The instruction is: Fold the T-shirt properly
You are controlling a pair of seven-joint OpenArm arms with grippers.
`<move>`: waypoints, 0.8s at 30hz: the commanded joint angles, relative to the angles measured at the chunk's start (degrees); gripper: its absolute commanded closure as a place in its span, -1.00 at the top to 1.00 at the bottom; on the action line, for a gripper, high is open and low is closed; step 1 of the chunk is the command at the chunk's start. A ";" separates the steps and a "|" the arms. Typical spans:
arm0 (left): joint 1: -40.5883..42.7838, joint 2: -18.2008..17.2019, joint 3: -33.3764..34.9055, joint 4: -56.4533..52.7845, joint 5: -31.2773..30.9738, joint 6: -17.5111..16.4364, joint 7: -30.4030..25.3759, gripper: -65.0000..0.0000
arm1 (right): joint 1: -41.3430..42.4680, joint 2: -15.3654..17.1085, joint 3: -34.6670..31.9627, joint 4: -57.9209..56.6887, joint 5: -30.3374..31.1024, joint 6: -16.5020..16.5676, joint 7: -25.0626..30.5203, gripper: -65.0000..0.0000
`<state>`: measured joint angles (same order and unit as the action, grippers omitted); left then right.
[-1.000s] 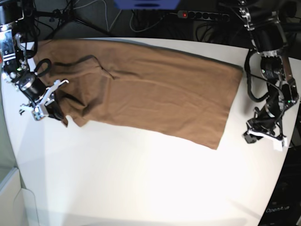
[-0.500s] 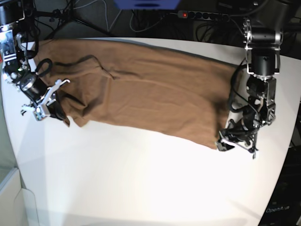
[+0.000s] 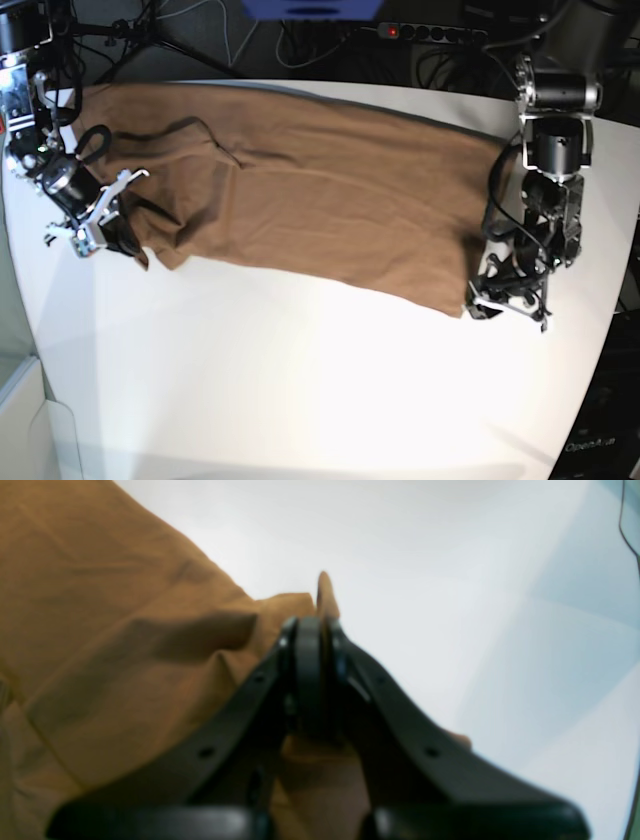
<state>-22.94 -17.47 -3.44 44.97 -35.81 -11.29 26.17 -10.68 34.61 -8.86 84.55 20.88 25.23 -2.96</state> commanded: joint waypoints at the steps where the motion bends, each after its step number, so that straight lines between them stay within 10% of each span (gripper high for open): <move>1: -1.63 -0.42 -0.03 0.79 -0.36 -0.45 -0.72 -0.15 | 0.70 1.21 0.56 1.03 0.35 -0.31 1.60 -0.89; 14: -2.51 1.17 7.00 0.79 -0.80 -0.45 -0.81 -0.16 | 0.79 1.21 0.56 1.03 0.35 -0.31 1.60 -0.89; 19: -2.42 1.17 6.74 0.70 -0.80 -0.45 -0.64 -0.96 | 0.61 1.21 0.56 1.03 0.35 -0.31 1.60 -0.89; 24: -2.42 0.73 6.65 1.32 -0.89 -0.36 -0.46 -0.91 | 0.61 1.21 0.56 1.03 0.35 -0.31 1.60 -0.89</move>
<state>-23.81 -16.05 3.53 45.08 -36.25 -11.31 26.41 -10.68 34.61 -8.86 84.55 20.88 25.21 -2.98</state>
